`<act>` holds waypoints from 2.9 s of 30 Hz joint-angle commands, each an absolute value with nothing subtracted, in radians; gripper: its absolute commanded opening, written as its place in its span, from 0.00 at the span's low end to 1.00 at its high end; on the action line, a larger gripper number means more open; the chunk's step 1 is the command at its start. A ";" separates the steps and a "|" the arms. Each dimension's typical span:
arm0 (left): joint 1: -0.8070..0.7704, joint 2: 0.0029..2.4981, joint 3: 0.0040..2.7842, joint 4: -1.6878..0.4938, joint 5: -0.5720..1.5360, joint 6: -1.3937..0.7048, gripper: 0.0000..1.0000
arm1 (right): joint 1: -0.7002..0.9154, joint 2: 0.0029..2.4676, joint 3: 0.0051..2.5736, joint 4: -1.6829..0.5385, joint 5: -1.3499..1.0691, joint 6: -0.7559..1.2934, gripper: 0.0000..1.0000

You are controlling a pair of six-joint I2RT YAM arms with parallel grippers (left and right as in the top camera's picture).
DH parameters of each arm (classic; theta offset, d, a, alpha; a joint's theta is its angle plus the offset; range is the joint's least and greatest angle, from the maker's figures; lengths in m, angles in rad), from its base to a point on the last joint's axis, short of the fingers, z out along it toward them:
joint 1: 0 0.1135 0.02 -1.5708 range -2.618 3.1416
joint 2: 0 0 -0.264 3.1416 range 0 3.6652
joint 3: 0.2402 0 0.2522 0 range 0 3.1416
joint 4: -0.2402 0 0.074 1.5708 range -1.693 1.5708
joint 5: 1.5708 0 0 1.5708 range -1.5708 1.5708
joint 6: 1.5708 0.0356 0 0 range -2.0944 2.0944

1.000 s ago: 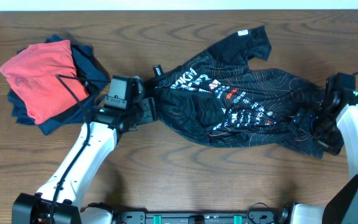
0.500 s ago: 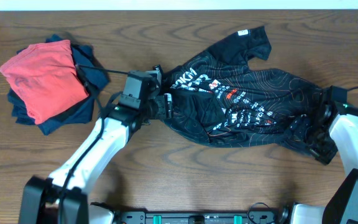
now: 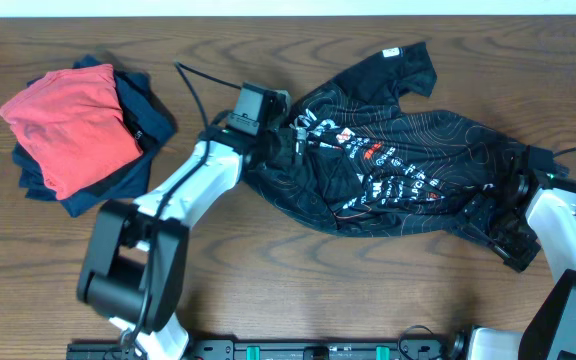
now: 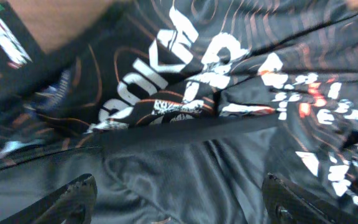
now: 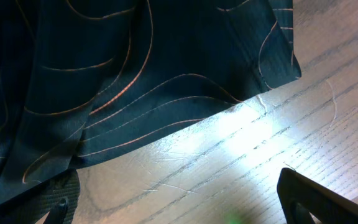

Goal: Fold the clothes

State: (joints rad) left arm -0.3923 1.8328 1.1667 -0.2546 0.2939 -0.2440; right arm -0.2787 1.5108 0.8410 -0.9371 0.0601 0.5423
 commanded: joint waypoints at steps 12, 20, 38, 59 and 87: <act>-0.437 1.990 1.183 -0.056 0.407 -0.654 0.79 | -0.290 1.511 0.836 -0.936 0.051 0.499 0.99; -0.438 2.033 1.183 -0.039 0.381 -0.763 0.78 | -0.290 1.511 0.836 -0.934 0.044 0.498 0.99; -0.440 2.033 1.183 -0.077 0.374 -0.822 0.06 | -0.290 1.511 0.837 -0.934 0.044 0.488 0.99; -0.433 1.692 1.183 -0.510 0.230 -0.474 0.06 | -0.290 1.511 0.837 -0.931 0.045 0.481 0.99; -0.416 1.810 1.237 -0.344 0.216 -0.771 0.59 | -0.290 1.511 0.837 -0.907 0.025 0.462 0.99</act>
